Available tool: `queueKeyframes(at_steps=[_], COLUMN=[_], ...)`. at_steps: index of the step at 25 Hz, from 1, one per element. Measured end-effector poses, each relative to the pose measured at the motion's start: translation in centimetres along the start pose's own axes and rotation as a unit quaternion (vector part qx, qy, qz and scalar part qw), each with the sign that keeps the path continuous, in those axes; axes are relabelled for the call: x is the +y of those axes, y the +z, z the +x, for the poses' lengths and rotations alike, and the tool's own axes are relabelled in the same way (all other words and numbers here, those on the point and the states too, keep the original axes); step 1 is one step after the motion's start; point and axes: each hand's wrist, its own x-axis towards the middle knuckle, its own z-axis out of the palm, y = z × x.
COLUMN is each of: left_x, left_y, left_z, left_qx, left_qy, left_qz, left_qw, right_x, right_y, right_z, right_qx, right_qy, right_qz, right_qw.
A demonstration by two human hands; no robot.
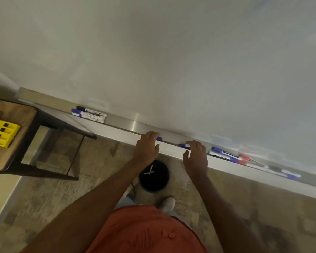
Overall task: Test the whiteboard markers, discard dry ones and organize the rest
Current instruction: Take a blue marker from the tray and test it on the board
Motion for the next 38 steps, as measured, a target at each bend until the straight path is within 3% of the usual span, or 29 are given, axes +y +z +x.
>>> queueKeyframes(at_steps=[3, 8, 19, 26, 29, 33, 38], left_x=[1.0, 1.4, 2.0, 4.4, 5.9, 8.2, 13.4], left_y=[0.7, 1.2, 1.9, 2.0, 2.6, 2.6, 0.9], left_z=[1.3, 2.8, 3.5, 1.1, -0.9, -3.5, -4.9], left_qx=[-0.021, -0.039, -0.025, 0.034, 0.057, 0.085, 0.096], left_qy=[0.014, 0.011, -0.048, -0.083, -0.106, -0.136, -0.141], left_qz=[0.057, 0.111, 0.106, 0.081, 0.008, -0.121, -0.296], left_qw=[0.998, 0.993, 0.993, 0.993, 0.993, 0.98, 0.94], right_x=[2.4, 4.4, 6.8, 8.2, 9.1, 9.2, 8.2], right_y=[-1.2, -1.2, -1.4, -2.9, -3.8, -6.3, -10.2], right_z=[0.5, 1.8, 2.5, 2.6, 1.2, -2.1, -4.8], right_qx=[0.006, -0.056, -0.059, -0.085, -0.09, -0.085, -0.03], right_qy=[0.011, 0.0, -0.037, -0.072, -0.078, -0.049, 0.056], right_qz=[-0.046, -0.104, -0.11, -0.099, -0.048, 0.138, 0.374], right_qw=[0.999, 0.993, 0.991, 0.989, 0.992, 0.986, 0.925])
